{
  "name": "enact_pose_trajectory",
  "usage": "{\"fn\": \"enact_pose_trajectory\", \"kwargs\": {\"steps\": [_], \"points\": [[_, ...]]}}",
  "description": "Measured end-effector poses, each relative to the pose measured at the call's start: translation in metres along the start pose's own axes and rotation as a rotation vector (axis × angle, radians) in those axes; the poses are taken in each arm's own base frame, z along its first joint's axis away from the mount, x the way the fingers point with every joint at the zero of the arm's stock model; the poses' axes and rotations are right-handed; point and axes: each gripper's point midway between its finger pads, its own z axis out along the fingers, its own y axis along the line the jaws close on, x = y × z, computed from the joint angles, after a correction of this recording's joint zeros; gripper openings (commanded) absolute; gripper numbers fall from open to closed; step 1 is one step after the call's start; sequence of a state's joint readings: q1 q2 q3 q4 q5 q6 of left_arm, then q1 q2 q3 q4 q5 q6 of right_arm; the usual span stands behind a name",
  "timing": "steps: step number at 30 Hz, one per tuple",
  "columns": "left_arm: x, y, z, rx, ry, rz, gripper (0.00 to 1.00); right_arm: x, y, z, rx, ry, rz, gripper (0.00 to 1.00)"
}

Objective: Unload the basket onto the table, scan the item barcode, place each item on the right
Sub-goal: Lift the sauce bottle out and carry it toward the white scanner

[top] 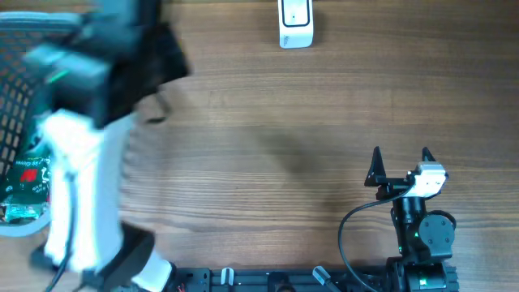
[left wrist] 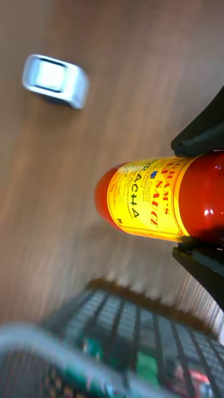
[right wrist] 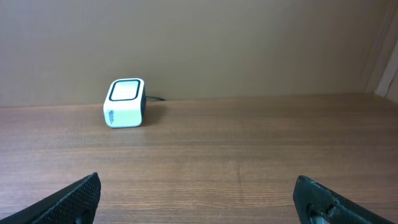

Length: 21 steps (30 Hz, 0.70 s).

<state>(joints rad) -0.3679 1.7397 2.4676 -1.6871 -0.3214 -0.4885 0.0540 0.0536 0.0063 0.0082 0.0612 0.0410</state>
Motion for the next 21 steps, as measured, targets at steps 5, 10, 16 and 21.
{"fn": "enact_pose_trajectory", "kwargs": {"steps": [5,10,16,21], "points": [[0.047,-0.076,0.089,-0.073,0.193,0.213,0.04,0.0,0.0,0.0,0.0,0.0,0.0,0.99],[0.123,-0.129,0.168,-0.157,0.378,0.418,0.04,0.0,0.0,0.0,0.0,0.0,0.0,0.99],[0.173,-0.149,0.202,-0.258,0.417,0.597,0.04,0.0,0.0,0.0,0.0,0.0,0.0,1.0],[0.199,-0.135,0.22,-0.435,0.389,0.769,0.04,0.0,0.0,0.0,0.0,0.0,0.0,1.0]]}}
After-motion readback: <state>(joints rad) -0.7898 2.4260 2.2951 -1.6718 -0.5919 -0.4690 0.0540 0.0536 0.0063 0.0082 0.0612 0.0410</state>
